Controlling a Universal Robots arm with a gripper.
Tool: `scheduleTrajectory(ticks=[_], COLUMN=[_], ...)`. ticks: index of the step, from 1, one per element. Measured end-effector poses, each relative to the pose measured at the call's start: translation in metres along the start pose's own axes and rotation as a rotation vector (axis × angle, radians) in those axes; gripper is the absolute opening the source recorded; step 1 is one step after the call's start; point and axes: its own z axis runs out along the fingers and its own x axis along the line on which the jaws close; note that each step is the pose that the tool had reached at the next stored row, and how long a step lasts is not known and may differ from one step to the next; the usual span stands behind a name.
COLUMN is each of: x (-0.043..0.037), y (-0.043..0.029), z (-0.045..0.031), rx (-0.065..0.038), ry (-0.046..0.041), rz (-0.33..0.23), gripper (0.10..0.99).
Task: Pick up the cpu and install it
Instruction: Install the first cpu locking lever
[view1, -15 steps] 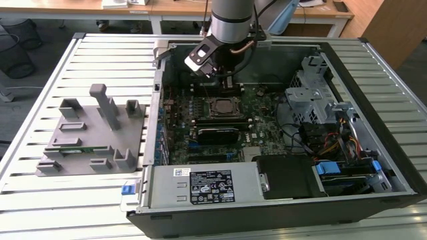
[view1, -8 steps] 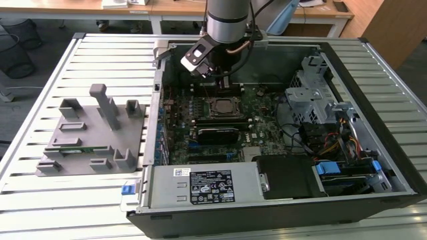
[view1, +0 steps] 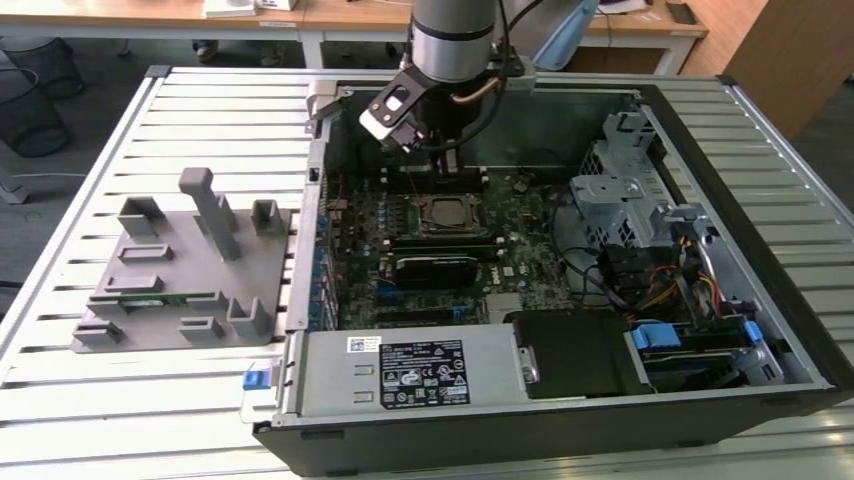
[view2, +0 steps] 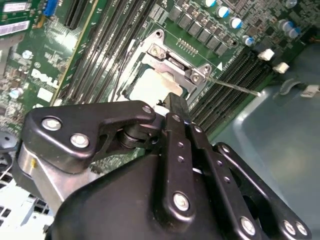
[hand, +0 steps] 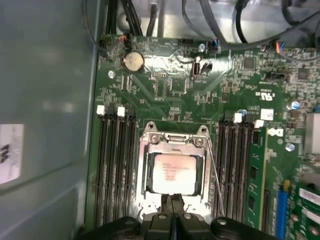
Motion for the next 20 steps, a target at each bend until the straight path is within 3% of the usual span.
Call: scheduleTrajectory(ticks=[6,8,11,20], x=[0.0005,0.0006,0.0007,0.0007], y=[0.0005,0.0004,0.0003,0.0003], z=[-0.0267,-0.0316,-0.0318,-0.0318], rx=[0.0,0.0,0.0,0.004], ry=[0.0001,-0.0002,0.0007,0.004], rz=[0.0,-0.001,-0.027,-0.19], gripper=[0.106,0.106,0.106,0.106])
